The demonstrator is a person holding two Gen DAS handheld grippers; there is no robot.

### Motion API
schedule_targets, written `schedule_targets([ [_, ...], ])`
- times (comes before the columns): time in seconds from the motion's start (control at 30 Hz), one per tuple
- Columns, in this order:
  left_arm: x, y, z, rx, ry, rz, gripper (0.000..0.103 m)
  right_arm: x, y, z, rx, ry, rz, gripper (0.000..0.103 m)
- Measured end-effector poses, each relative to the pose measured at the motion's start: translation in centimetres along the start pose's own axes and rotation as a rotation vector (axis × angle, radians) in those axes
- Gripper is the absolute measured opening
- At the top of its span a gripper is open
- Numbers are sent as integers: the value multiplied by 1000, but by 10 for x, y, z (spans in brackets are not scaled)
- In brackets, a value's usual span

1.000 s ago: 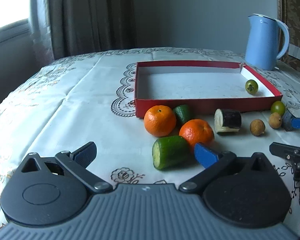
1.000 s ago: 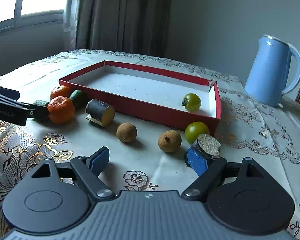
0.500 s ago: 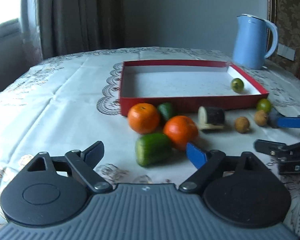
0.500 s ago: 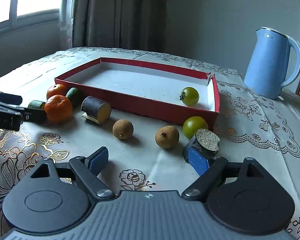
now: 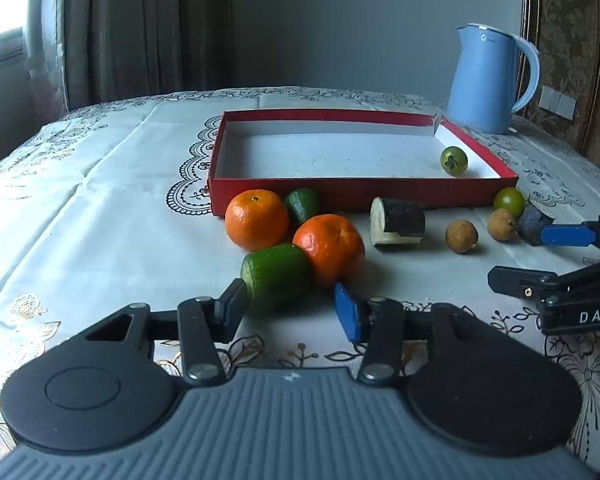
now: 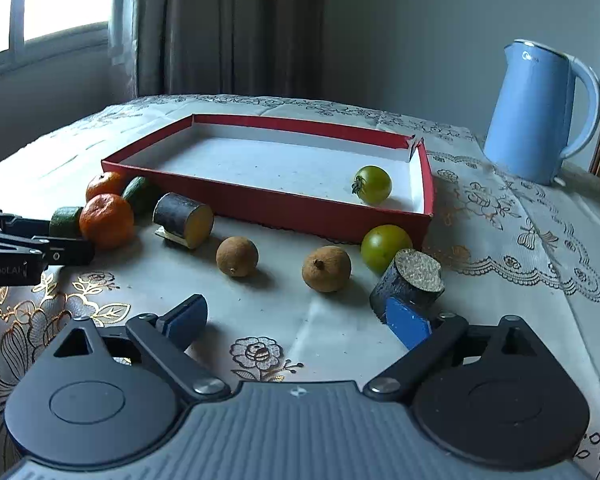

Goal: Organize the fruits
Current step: 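Grasp the green cucumber piece with the left gripper, then lift the cucumber piece into the tray and open the left gripper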

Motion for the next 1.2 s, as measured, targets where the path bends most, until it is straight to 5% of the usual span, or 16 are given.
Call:
schedule_targets([
  [0.3, 0, 2, 16, -37, 3, -12, 58, -1, 1, 0, 2, 8, 8, 98],
  [0.63, 7, 6, 28, 36, 37, -32, 63, -3, 2, 0, 1, 9, 14, 99],
  [0.9, 10, 15, 15, 20, 57, -36, 31, -3, 2, 0, -1, 7, 14, 99],
  [1.2, 9, 13, 12, 32, 62, -36, 29, -3, 3, 0, -2, 7, 16, 100],
])
Point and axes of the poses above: each gripper's, at about its wrist camera, not at the fingertips, and y roughly the way its jaws point, z to its left, x to its top, the point moved 10 cm from there along y, roughly the way its jaws point, and after that the axes turned 10 degrees about -z, right-handed, at the moved point
